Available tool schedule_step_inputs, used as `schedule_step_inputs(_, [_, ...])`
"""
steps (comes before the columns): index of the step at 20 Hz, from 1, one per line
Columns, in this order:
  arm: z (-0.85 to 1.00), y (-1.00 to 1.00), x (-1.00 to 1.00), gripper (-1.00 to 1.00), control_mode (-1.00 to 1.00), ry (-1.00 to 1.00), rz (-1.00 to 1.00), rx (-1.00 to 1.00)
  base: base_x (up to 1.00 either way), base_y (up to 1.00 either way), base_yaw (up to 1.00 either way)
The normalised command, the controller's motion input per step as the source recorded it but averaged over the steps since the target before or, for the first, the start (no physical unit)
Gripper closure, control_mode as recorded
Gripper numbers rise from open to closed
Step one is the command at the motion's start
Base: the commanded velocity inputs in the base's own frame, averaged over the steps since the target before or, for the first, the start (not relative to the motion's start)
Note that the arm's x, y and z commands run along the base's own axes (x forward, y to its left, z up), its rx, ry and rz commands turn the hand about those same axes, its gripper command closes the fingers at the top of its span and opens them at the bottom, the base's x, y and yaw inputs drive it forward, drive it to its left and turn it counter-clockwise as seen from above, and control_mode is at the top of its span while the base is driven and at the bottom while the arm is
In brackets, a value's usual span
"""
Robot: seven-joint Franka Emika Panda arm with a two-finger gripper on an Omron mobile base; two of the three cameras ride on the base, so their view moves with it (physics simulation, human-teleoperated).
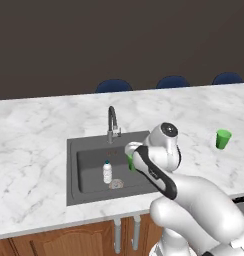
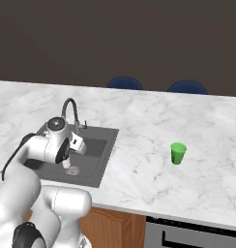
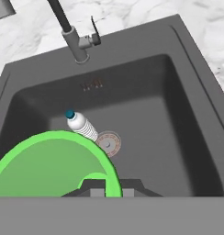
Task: Pick the cup and cup and place them in the sink. Then turn on the water.
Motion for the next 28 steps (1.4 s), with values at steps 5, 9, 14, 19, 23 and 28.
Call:
schedule_step_inputs(5, [-0.30,0.00,0.11,1.00,-1.00,0.00,0.00,0.00,0.00,0.00,0.00])
schedule_step_inputs(9, [-0.23,0.01,0.07,1.00,-1.00,0.00,0.00,0.00,0.00,0.00,0.00])
schedule_step_inputs(14, [-0.31,0.05,0.00,1.00,-1.00,0.00,0.00,0.00,0.00,0.00,0.00])
schedule_step_inputs(19, [-0.36,0.10,0.00,1.00,-1.00,0.00,0.00,0.00,0.00,0.00,0.00])
schedule_step_inputs(23, [-0.32,0.04,0.00,1.00,-1.00,0.00,0.01,0.00,0.00,0.00,0.00])
schedule_step_inputs(28, [-0.28,0.00,0.00,1.00,-1.00,0.00,0.01,0.00,0.00,0.00,0.00])
